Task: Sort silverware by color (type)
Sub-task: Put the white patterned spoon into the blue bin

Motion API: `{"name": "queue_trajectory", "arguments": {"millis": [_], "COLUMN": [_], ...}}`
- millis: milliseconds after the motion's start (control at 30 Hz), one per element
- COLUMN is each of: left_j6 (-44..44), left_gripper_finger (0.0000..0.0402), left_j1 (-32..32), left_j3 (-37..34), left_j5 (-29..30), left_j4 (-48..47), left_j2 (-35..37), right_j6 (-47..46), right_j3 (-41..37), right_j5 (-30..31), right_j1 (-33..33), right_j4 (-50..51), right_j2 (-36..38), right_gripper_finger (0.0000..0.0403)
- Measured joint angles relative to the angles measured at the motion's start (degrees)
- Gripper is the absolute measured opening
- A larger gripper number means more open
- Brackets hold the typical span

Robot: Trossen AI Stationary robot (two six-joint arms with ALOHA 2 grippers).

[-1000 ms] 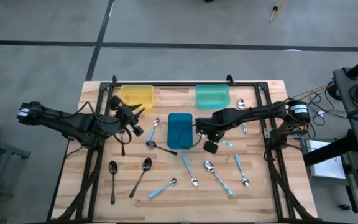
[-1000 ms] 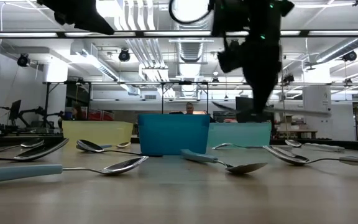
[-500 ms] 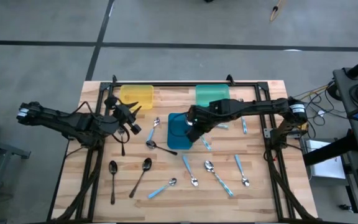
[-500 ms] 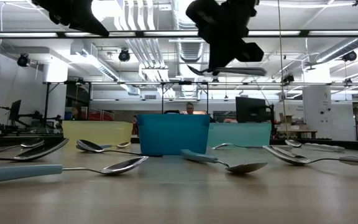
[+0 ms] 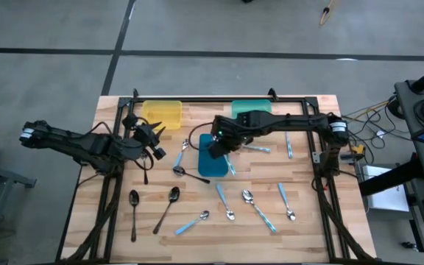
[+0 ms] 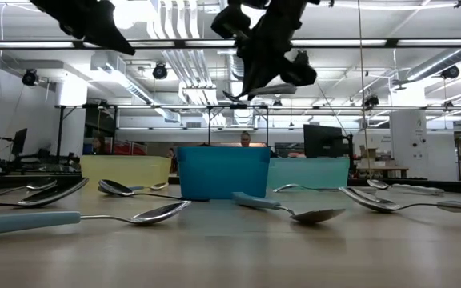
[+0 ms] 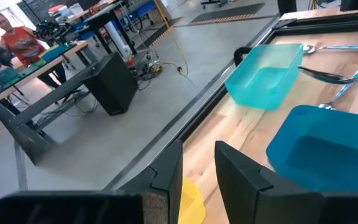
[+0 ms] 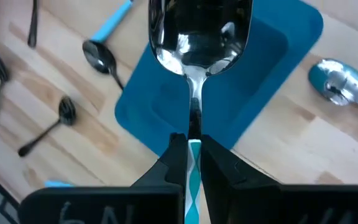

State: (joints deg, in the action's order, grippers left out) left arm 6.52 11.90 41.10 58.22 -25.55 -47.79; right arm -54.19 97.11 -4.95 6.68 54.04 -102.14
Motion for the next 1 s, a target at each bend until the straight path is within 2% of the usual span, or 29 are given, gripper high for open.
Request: {"name": "queue_trajectory", "arguments": {"millis": [200,367,633,1000], "left_j6": [0.5,0.5,0.5,0.6], "left_gripper_finger": [0.0076,0.0076,0.0076,0.0076], "left_j1": [0.0,0.0,0.0,0.0], "left_j3": [-1.2,-1.4,-1.5,-1.5], "left_j5": [4.2,4.4,4.4,4.4], "left_j4": [-1.3,-1.8,-2.5,-4.0], "left_j2": [0.0,0.0,-0.1,-0.1], "right_j6": [0.5,0.8,1.2,0.7], "right_j3": [5.2,10.7,21.6,24.6], "right_j5": [-1.9,-3.1,-7.0,-13.3], "right_j1": [1.5,2.0,2.4,4.2], "right_j4": [0.1,1.5,10.7,13.9], "right_j2": [-5.6,-10.6,-18.6,-22.2], "right_gripper_finger": [0.0015,0.0015,0.0015,0.0016]}}
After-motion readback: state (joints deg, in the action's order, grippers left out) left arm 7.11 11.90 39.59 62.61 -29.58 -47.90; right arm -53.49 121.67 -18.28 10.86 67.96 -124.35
